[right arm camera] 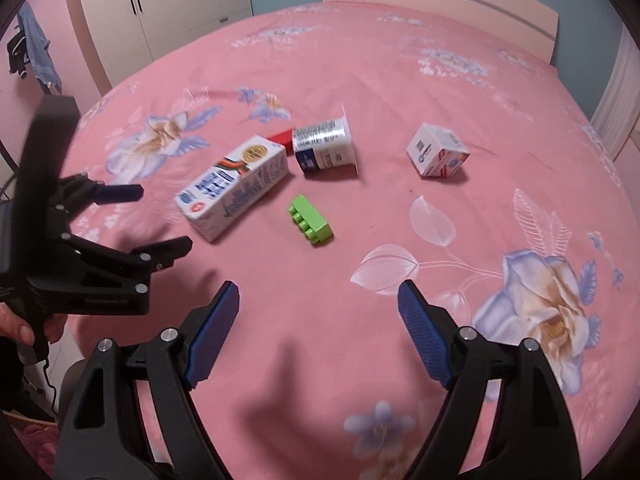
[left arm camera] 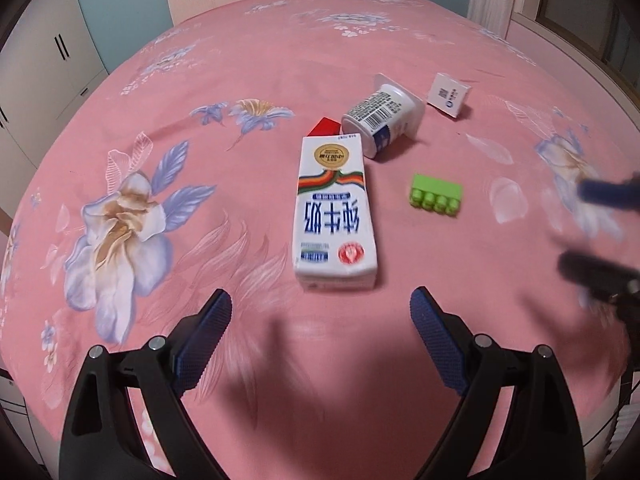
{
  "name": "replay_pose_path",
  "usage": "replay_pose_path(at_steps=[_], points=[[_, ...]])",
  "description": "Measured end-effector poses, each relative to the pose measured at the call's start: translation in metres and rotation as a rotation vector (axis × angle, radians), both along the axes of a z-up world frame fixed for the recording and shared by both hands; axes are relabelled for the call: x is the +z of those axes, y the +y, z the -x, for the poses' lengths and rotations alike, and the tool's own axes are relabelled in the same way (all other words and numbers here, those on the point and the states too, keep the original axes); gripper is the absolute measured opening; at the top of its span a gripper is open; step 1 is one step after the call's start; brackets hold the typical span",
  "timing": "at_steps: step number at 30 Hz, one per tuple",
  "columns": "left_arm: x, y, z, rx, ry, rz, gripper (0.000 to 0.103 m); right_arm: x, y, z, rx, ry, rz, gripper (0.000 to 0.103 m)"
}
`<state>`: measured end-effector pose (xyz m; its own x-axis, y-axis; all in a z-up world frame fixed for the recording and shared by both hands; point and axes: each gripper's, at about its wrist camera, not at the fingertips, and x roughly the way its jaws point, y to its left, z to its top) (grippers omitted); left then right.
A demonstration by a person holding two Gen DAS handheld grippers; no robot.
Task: Collect trash
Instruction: 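Grasp the white milk carton with the left tool while the right tool grasps the green brick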
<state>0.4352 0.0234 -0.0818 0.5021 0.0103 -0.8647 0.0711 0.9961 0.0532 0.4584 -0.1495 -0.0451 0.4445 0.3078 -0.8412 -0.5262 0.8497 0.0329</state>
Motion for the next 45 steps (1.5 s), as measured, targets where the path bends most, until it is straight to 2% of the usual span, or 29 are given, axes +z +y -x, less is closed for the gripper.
replay_pose_path(at_steps=[8,12,14,16,19,21,22,23,24,26,27,31,36,45], points=[[-0.023,-0.002,-0.031,0.011,0.014,-0.02,0.092,-0.041,0.019,-0.048,0.018,0.057,0.035,0.081],[-0.031,0.001,-0.045,0.022,0.023,0.0,0.092,-0.054,0.034,-0.064,0.039,0.059,0.059,0.081],[-0.035,0.004,-0.051,0.035,0.026,-0.001,0.088,-0.058,0.04,-0.072,0.041,0.039,0.063,0.081],[-0.041,0.008,-0.057,0.039,0.043,0.032,0.081,-0.061,0.044,-0.079,0.043,0.039,0.061,0.079],[-0.043,0.012,-0.061,0.044,0.035,0.066,0.074,-0.068,0.048,-0.09,0.045,0.055,0.045,0.064],[-0.042,0.013,-0.061,0.037,0.035,0.074,0.063,-0.07,0.053,-0.092,0.051,0.049,0.049,0.059],[-0.042,0.012,-0.061,0.03,0.035,0.078,0.059,-0.07,0.054,-0.091,0.058,0.046,0.047,0.053],[-0.041,0.012,-0.06,0.027,0.034,0.078,0.053,-0.07,0.055,-0.09,0.068,0.05,0.037,0.042],[-0.041,0.012,-0.059,0.025,0.033,0.075,0.052,-0.07,0.056,-0.09,0.069,0.055,0.035,0.038],[-0.04,0.014,-0.057,0.021,0.036,0.079,0.05,-0.069,0.056,-0.087,0.068,0.057,0.033,0.025],[-0.039,0.017,-0.055,0.022,0.04,0.089,0.05,-0.068,0.056,-0.085,0.068,0.06,0.032,0.023],[-0.032,0.024,-0.05,0.029,0.049,0.117,0.05,-0.062,0.053,-0.072,0.055,0.056,0.033,0.022],[-0.02,0.028,-0.03,0.036,0.042,0.115,0.05,-0.045,0.048,-0.048,0.042,0.035,0.027,0.022],[0.032,0.032,0.016,0.033,-0.023,0.09,0.05,0.009,0.036,0.001,0.006,-0.038,0.018,0.022]])
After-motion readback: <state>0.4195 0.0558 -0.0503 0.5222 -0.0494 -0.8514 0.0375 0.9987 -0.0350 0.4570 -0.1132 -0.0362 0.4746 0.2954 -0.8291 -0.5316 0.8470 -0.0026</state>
